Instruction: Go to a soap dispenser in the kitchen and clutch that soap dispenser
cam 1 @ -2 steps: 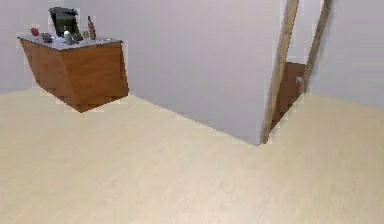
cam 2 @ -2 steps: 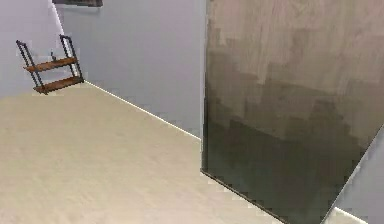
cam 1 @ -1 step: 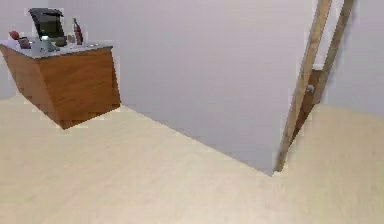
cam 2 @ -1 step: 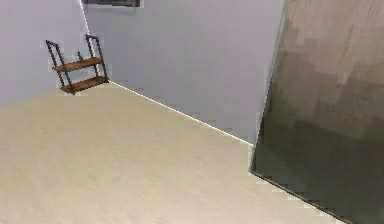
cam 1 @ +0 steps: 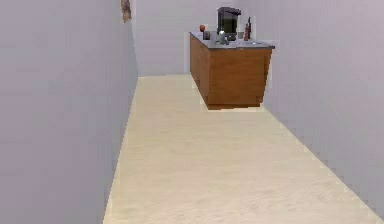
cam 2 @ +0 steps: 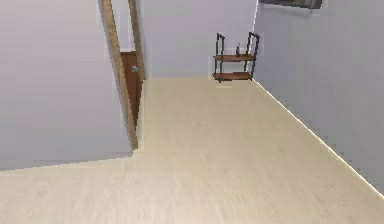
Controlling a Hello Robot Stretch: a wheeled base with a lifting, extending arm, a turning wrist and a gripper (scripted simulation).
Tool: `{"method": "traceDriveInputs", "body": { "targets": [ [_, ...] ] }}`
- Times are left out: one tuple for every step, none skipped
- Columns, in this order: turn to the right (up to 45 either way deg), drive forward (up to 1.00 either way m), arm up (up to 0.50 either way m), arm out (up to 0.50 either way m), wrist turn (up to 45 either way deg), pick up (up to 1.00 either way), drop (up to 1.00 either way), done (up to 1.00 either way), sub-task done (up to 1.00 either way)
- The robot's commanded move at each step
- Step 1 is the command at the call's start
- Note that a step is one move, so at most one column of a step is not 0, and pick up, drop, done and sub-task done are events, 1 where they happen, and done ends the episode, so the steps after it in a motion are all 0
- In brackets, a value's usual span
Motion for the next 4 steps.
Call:
{"method": "traceDriveInputs", "body": {
  "targets": [
    [0.0,1.0,0.0,0.0,0.0,0.0,0.0,0.0,0.0],
    [0.0,1.0,0.0,0.0,0.0,0.0,0.0,0.0,0.0],
    [-12.0,0.0,0.0,0.0,0.0,0.0,0.0,0.0,0.0],
    [0.0,0.15,0.0,0.0,0.0,0.0,0.0,0.0,0.0]
  ]
}}
